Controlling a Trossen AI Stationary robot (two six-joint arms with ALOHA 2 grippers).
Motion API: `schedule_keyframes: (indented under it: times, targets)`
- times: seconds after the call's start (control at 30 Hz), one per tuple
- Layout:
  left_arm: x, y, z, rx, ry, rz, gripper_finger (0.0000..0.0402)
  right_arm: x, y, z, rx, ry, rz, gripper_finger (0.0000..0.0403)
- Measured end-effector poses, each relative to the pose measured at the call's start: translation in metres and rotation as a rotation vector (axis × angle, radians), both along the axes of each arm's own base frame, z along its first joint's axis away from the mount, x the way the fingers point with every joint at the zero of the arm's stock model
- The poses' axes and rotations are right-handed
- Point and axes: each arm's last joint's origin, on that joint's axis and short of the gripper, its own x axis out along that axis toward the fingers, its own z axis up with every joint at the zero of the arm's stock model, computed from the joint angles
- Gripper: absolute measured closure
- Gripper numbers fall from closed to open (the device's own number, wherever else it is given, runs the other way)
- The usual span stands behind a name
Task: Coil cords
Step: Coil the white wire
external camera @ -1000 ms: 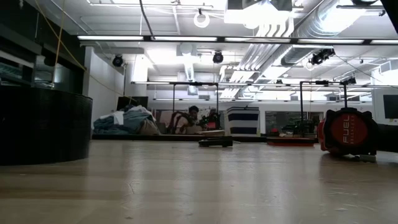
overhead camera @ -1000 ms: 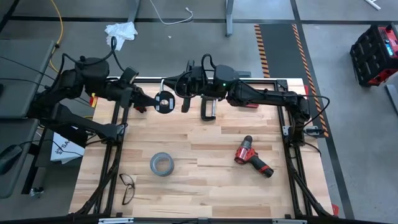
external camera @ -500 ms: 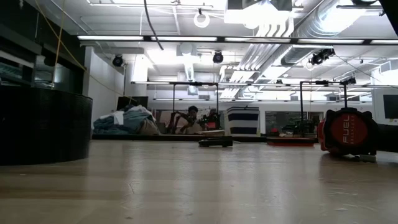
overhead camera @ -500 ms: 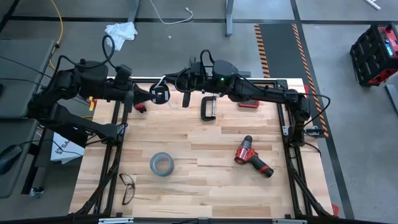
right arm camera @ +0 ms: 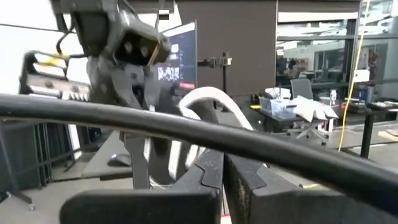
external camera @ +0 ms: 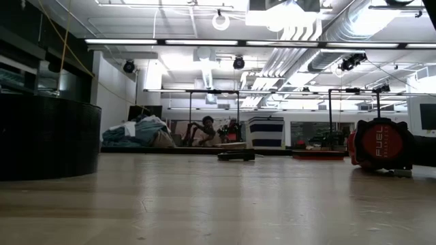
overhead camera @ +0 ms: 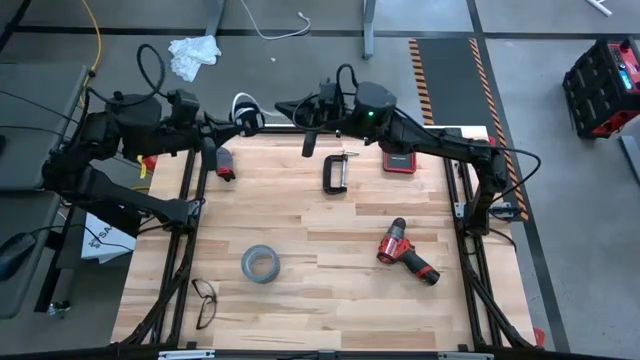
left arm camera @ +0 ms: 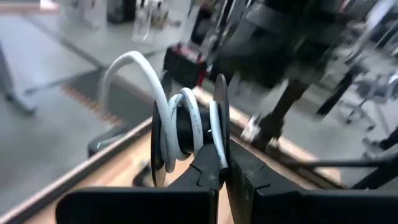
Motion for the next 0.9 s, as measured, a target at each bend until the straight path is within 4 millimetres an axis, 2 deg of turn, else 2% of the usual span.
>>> schedule_keyframes:
  times: [0.23,0.67,0.8,0.9]
  targets:
    - [-0.004,0.0,0.008,0.101,-0.032,-0.025,0.0397,-0.003,0.0,0.004,-0.007,-0.011,0.004,0.0402]
    - [-0.006,-0.003,0.0,0.071,0.041,-0.123,0.0397,-0.003,-0.001,-0.005,0.0,0.085,0.006,0.0402]
    - [-0.01,-0.003,0.003,0.107,0.033,-0.132,0.0397,-0.012,-0.002,-0.001,0.008,0.126,0.004,0.0378]
    - [-0.012,-0.003,0.006,0.124,0.012,-0.148,0.0397,-0.02,-0.001,0.002,0.017,0.158,0.004,0.0337]
